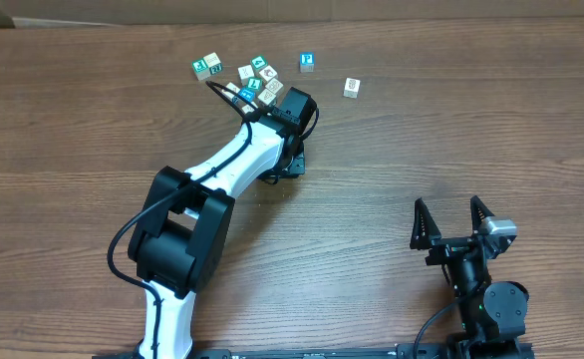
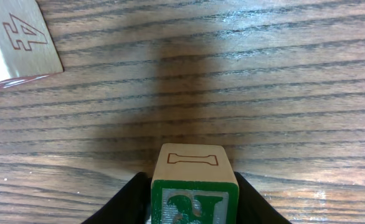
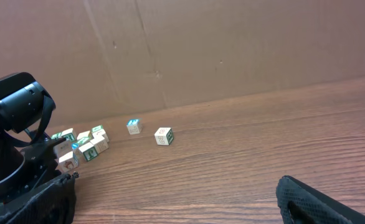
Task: Form a horizontal line
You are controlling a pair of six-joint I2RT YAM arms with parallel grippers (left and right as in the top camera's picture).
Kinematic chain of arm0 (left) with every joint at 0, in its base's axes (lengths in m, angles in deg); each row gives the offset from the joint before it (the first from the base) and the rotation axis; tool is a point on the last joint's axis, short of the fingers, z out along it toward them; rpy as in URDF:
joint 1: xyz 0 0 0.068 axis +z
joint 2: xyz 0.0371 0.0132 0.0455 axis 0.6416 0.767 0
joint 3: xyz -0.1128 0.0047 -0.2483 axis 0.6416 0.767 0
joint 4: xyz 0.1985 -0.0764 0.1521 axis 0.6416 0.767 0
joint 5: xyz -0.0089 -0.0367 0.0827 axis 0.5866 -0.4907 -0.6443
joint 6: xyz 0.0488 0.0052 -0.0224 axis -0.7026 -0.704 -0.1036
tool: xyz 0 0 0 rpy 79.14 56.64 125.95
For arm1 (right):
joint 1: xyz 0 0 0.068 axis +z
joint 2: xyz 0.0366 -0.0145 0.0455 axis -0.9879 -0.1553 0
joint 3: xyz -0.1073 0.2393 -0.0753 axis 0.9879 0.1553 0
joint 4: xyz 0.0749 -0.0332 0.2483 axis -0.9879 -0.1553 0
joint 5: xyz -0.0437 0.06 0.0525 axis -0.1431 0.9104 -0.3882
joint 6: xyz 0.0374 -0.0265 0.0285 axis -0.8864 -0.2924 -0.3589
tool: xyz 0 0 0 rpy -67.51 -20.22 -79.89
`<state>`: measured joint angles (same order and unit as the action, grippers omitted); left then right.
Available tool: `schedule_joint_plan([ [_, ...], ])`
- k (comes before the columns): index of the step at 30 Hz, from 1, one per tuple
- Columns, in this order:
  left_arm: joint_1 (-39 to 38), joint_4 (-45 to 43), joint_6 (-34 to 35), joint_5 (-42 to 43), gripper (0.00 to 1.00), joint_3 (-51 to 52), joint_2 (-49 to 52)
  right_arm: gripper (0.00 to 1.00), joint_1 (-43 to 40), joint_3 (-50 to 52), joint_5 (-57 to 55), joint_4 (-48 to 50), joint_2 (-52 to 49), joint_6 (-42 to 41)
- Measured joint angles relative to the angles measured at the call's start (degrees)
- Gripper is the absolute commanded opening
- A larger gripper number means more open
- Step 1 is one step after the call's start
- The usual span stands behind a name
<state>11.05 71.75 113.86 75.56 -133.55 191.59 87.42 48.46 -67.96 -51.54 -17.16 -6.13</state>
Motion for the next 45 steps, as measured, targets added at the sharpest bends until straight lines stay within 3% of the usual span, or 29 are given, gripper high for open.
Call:
schedule_joint_plan([
  [8, 0.00, -0.15, 0.00, 0.00, 0.44, 0.00, 0.00, 1.00, 0.00, 0.00, 0.00, 0.00, 0.00, 0.00],
  [11, 0.00, -0.37, -0.02, -0.24, 0.30, 0.00, 0.00, 1.00, 0.00, 0.00, 0.00, -0.02, 0.00, 0.00],
  [13, 0.00, -0.48, 0.15, -0.48, 0.29, 0.00, 0.00, 1.00, 0.00, 0.00, 0.00, -0.04, 0.00, 0.00],
  [45, 0.02, -0.24, 2.80, -2.16, 0.34, 0.00, 0.00, 1.00, 0.00, 0.00, 0.00, -0.02, 0.00, 0.00],
])
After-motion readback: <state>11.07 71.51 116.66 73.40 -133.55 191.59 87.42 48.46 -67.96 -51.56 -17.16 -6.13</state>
